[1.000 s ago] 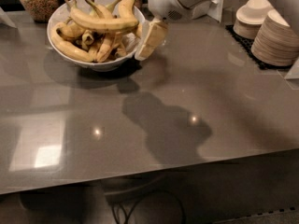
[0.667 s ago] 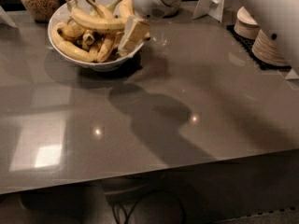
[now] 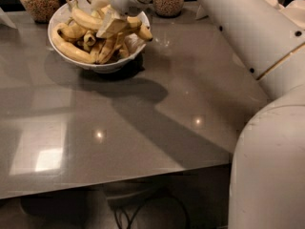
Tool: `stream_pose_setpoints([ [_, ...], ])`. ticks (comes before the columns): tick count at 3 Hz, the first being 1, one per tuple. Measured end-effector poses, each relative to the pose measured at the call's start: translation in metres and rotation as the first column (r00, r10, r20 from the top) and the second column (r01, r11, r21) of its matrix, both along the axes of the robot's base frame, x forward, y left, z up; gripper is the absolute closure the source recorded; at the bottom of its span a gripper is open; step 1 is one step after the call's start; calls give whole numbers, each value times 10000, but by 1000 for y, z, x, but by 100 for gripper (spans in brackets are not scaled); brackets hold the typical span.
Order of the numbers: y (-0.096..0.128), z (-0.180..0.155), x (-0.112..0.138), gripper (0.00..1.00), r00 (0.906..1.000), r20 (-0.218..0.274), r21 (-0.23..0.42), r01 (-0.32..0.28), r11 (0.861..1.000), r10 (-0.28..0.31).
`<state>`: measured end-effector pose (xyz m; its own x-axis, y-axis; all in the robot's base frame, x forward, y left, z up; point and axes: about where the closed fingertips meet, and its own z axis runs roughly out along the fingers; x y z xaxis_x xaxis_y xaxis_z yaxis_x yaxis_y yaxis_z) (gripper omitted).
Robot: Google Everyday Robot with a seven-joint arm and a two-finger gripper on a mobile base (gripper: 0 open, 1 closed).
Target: Pick banana from white bowl
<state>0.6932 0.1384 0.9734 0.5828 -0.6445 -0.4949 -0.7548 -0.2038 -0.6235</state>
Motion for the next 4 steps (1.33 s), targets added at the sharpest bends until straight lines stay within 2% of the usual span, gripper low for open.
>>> stream_pose_setpoints([
  [1,6,-3,7,41,10000,5,-51,-58,10000,58],
  [3,-6,-12,3,84,9992,47,-779,388,9962,-386],
  [4,-14,-10,-3,100,9979,112,-1158,653,9911,-644],
])
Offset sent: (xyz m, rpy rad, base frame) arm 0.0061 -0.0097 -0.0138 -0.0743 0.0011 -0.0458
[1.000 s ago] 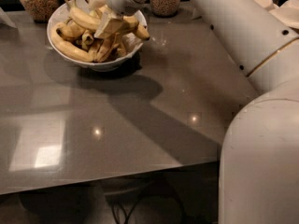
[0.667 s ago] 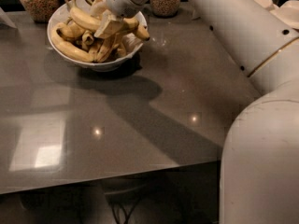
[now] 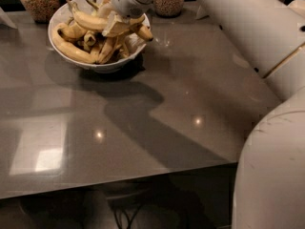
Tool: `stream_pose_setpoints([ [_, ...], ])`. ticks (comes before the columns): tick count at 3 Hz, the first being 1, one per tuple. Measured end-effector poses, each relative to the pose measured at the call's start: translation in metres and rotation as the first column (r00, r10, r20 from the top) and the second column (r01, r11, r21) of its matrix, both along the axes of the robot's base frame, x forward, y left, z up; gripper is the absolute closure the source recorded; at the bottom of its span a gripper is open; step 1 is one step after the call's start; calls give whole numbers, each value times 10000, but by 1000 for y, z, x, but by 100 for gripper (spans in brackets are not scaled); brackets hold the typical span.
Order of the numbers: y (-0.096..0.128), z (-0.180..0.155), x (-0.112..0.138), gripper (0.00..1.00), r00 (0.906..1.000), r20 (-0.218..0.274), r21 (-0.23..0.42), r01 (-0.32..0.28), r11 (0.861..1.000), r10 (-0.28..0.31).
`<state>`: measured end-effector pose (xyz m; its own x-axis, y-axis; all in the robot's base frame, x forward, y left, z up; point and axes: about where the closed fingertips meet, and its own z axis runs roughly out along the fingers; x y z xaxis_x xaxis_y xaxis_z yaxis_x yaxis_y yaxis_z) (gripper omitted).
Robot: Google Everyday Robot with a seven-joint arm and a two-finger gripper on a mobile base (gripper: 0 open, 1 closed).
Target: Pick banana from white bowl
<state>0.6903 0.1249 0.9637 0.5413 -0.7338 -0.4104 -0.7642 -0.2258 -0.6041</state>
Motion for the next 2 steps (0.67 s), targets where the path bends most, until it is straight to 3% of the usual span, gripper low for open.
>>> stream_pose_setpoints([
  [2,-24,22,-21,100,9985,199,-219,506,9985,-502],
])
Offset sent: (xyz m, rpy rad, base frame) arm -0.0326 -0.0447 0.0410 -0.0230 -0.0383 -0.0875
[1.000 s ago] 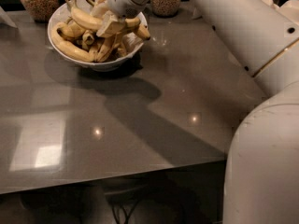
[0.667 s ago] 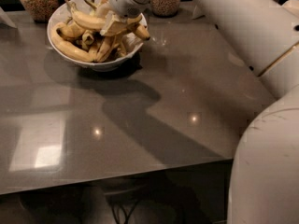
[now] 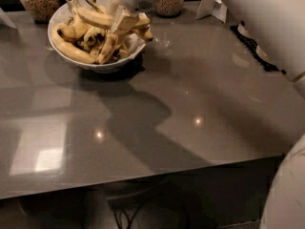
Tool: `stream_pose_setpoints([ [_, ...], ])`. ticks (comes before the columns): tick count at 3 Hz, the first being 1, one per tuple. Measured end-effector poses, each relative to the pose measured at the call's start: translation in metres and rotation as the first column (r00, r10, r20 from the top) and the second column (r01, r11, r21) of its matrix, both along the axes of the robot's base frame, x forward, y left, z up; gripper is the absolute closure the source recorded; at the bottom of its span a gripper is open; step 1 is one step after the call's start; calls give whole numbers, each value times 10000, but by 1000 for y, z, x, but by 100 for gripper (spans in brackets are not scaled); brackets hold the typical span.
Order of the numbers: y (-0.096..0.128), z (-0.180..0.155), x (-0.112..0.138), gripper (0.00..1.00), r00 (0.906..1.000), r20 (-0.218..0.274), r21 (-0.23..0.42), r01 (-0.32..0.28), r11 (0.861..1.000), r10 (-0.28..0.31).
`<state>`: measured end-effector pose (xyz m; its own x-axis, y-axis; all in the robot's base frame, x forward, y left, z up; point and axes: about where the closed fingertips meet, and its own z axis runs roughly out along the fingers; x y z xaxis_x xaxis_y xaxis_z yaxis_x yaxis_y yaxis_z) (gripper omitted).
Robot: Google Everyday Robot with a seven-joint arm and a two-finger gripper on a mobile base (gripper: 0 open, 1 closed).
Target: Pick banana from white bowl
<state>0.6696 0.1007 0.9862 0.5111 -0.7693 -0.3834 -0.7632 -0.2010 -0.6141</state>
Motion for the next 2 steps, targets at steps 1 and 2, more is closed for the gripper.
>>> stream_pose_setpoints([
  [1,-23,18,-20,100,9998,-14,561,199,9982,-199],
  [2,-53,28,-36,100,9986,-164,923,506,9944,-493],
])
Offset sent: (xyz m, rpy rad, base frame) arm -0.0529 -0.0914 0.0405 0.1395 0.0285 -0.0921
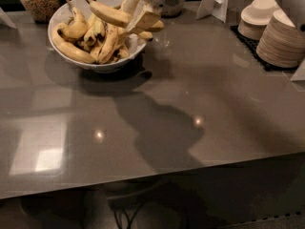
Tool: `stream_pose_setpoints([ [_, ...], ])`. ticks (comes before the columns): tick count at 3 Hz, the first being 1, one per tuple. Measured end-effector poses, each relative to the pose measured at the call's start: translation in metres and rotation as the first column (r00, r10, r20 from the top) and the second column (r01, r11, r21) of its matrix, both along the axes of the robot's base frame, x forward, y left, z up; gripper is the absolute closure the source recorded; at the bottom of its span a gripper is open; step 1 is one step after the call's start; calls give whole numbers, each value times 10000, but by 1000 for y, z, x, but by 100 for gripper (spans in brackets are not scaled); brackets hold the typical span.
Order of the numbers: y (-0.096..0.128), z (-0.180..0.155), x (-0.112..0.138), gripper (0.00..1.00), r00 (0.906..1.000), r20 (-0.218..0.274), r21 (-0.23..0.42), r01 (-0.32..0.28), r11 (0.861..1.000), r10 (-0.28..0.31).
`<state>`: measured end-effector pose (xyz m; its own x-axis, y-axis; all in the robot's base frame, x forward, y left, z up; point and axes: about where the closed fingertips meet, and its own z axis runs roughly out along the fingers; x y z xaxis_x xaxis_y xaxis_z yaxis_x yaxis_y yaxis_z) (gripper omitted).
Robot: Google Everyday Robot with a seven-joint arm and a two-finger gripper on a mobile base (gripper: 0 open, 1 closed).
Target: Pick banana from white bowl
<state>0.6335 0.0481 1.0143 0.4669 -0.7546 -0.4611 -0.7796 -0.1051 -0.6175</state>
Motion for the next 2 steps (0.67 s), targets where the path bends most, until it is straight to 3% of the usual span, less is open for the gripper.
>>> stream_pose_setpoints([
  [2,-44,3,-29,100,9962,-791,138,387,9992,-375],
])
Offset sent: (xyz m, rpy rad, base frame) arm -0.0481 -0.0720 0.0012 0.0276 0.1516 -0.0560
